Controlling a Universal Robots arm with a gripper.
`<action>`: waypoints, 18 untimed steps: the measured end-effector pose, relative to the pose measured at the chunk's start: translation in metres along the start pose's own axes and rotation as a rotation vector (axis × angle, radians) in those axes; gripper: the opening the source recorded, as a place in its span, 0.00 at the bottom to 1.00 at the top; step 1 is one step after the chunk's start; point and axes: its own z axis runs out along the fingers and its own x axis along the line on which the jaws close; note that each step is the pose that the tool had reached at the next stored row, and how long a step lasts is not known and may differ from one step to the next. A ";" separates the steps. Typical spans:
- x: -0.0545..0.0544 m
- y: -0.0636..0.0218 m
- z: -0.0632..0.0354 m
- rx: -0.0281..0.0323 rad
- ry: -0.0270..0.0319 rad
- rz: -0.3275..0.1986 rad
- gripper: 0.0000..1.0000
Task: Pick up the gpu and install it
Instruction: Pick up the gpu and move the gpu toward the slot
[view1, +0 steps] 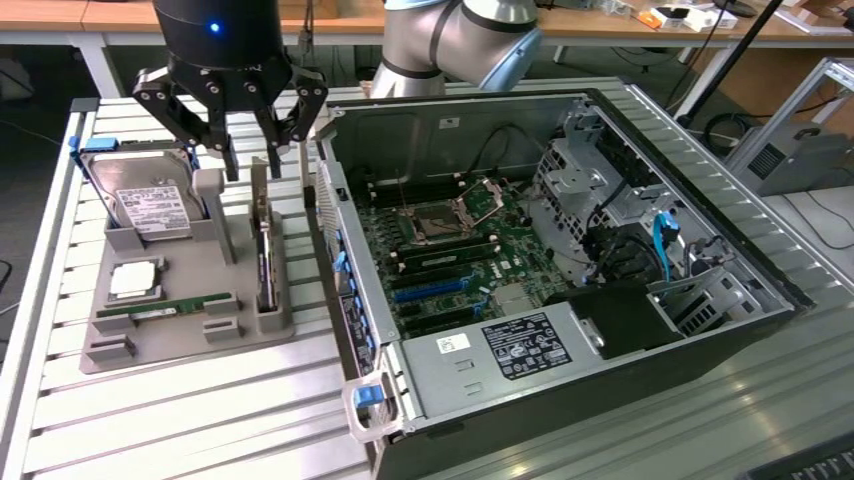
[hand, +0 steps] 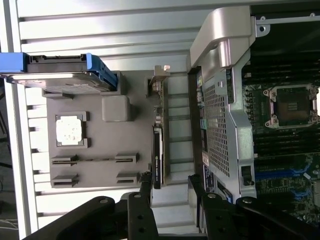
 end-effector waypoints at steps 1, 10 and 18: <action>0.000 0.0000 0.0003 0.0000 0.0000 0.000 0.42; 0.000 -0.0003 0.0036 -0.0001 0.0000 0.000 0.42; 0.000 -0.0006 0.0069 0.0000 0.0000 0.000 0.42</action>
